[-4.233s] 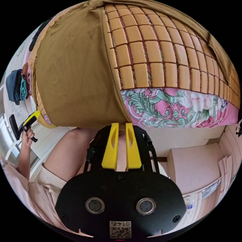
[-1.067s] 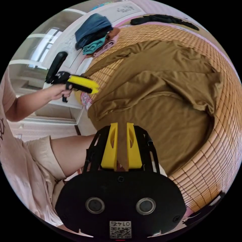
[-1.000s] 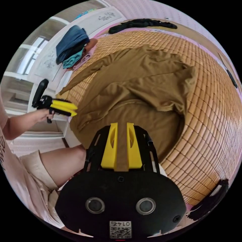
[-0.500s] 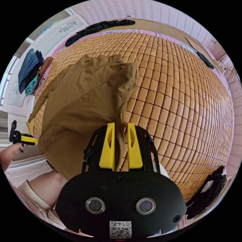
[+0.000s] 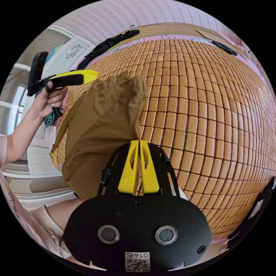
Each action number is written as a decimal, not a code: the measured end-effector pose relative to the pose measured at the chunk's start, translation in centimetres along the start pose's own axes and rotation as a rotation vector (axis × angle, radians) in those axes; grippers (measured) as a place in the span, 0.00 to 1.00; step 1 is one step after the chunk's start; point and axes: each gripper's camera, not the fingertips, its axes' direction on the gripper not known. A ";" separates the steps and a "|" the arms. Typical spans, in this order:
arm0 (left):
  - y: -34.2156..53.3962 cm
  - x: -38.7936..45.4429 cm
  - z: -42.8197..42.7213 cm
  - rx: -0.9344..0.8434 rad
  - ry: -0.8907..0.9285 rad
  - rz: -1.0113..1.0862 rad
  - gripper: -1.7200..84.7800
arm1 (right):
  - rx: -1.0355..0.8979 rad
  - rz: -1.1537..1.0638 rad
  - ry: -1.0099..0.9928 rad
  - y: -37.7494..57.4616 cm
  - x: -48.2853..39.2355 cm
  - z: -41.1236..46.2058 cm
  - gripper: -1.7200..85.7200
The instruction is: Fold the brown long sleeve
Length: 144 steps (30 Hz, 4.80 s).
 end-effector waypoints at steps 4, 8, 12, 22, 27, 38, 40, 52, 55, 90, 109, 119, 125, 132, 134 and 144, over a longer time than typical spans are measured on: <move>-5.4 -0.2 8.4 -0.212 0.049 0.032 0.07 | 0.011 -0.004 -0.036 -0.7 1.3 0.2 0.02; -7.2 -1.5 9.4 -0.176 0.006 0.008 0.01 | 0.051 0.023 -0.063 -1.1 3.0 -0.2 0.02; -7.7 -2.2 11.3 -0.201 -0.021 0.009 0.02 | 0.077 0.110 -0.058 -1.3 4.9 0.2 0.02; -3.5 -6.6 1.6 -0.089 -0.057 -0.122 0.10 | 0.130 0.169 -0.093 -1.2 6.6 1.1 0.02; 7.3 -4.2 -4.8 -0.107 -0.162 -0.161 0.10 | 0.183 0.153 -0.080 0.1 5.6 0.0 0.02; 31.6 9.2 -1.8 -0.381 -0.135 -0.514 0.10 | -0.137 -0.333 -0.017 1.2 -10.7 9.6 0.03; 31.8 9.3 -0.7 -0.355 -0.168 -0.548 0.10 | -0.136 -0.324 -0.007 0.2 -10.8 10.4 0.03; 32.1 8.1 0.5 -0.264 -0.110 -0.486 0.01 | -0.266 -0.418 0.141 -1.8 -12.9 16.6 0.02; 31.8 8.8 -1.0 -0.246 -0.060 -0.438 0.01 | -0.264 -0.402 0.097 -1.4 -12.5 15.7 0.02; 56.0 1.0 -11.5 0.367 -0.689 -1.373 0.09 | -0.327 -1.037 -0.362 -3.8 -40.6 32.2 0.03; 62.7 -3.4 -7.7 0.348 -0.667 -1.358 0.06 | -0.510 -1.161 -0.291 -1.8 -59.6 43.8 0.03; 50.3 1.3 -10.0 0.542 -0.506 -0.790 0.03 | -0.158 -0.697 -0.709 -8.0 -35.2 21.6 0.02; 38.4 6.2 -6.1 0.610 -0.218 -0.340 0.03 | 0.019 -0.419 -0.733 -3.1 -16.1 6.4 0.02; 31.2 13.3 -5.2 0.616 -0.007 -0.104 0.03 | 0.178 -0.252 -0.645 4.8 -6.9 -5.2 0.02; 29.8 14.7 -4.7 0.588 0.050 -0.048 0.03 | 0.230 -0.192 -0.648 7.1 -4.8 -7.5 0.02; 26.0 19.0 -6.4 0.539 0.205 0.139 0.03 | 0.302 -0.116 -0.676 13.6 -0.8 -14.6 0.02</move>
